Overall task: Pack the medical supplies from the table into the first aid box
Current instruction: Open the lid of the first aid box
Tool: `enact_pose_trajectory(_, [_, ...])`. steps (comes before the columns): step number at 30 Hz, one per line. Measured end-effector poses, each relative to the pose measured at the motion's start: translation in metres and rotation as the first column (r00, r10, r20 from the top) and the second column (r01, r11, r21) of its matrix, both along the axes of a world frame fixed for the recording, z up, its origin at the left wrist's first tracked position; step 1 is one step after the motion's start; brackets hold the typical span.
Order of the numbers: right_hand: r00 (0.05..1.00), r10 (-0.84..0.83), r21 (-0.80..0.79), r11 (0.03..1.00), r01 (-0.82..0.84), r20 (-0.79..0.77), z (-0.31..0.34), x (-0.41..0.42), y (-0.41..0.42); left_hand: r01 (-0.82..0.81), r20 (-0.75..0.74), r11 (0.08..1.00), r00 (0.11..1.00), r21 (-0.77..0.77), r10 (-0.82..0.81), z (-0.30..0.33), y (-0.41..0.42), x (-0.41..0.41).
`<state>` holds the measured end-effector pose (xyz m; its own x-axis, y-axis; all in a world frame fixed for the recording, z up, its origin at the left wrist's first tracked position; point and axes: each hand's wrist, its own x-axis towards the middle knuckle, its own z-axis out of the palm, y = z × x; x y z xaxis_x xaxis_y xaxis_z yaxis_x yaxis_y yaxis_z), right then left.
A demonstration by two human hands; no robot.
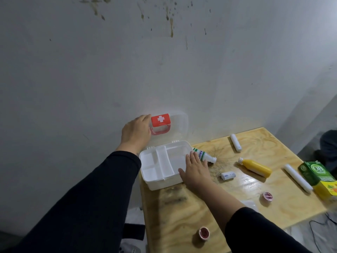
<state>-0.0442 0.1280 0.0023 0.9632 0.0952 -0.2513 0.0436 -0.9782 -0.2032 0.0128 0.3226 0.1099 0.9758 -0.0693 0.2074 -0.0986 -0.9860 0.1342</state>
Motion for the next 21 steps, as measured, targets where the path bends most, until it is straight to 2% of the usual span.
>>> enact_pose_trajectory(10, [1.000,-0.026,0.027,0.999,0.026,0.006,-0.002,-0.010,-0.002,-0.007,-0.046,0.994,0.999,0.108,0.012,-0.016,-0.010,-0.006])
enact_pose_trajectory(15, [1.000,-0.019,0.044,0.999,0.019,0.016,-0.003,-0.011,-0.005,-0.005,-0.080,0.993,0.997,0.121,0.015,-0.010,-0.007,-0.006])
enact_pose_trajectory(21, [1.000,0.020,0.044,0.999,-0.021,0.017,0.018,-0.009,-0.012,0.025,-0.038,0.996,0.999,0.090,-0.021,-0.001,-0.014,-0.015])
